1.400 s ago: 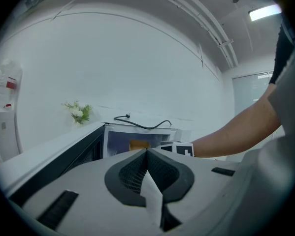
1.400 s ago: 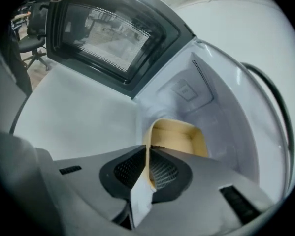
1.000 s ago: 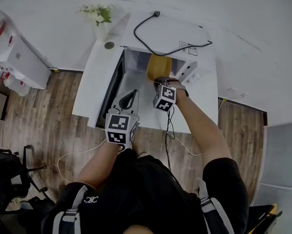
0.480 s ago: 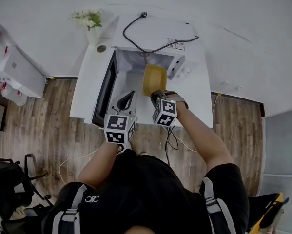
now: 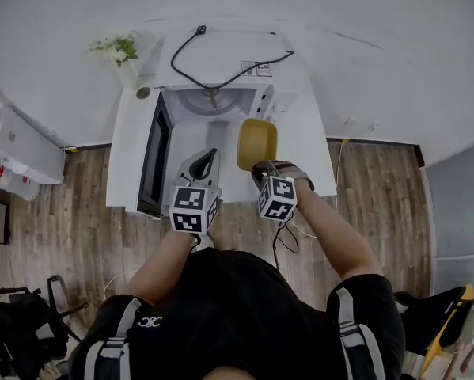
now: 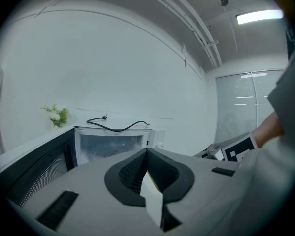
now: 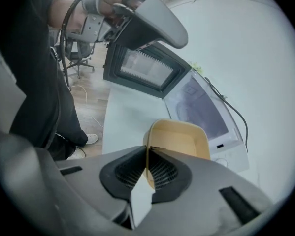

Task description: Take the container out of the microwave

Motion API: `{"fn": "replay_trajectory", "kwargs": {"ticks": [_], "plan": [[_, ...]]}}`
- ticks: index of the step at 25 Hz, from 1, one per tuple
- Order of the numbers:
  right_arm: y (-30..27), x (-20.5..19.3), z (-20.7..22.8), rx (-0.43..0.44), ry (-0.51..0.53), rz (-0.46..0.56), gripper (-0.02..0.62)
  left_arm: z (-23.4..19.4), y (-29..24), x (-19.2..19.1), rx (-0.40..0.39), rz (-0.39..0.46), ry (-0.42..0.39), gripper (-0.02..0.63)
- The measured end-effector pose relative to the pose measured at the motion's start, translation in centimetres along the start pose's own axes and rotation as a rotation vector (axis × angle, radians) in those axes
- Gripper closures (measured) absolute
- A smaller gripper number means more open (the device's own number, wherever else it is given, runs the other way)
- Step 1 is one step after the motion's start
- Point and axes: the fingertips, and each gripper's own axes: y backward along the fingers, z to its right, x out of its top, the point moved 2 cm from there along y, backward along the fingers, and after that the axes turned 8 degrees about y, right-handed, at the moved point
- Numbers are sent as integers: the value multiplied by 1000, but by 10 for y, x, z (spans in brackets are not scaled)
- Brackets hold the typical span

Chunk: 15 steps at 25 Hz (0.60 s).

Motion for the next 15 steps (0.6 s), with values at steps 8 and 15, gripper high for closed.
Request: {"fn": "replay_trajectory", "kwargs": {"ticks": [8, 15], "plan": [[34, -42, 0, -64, -92, -57, 572, 36, -28, -3, -98, -32, -40, 592], [49, -81, -3, -93, -137, -126, 572, 62, -49, -8, -165, -62, -56, 592]]}}
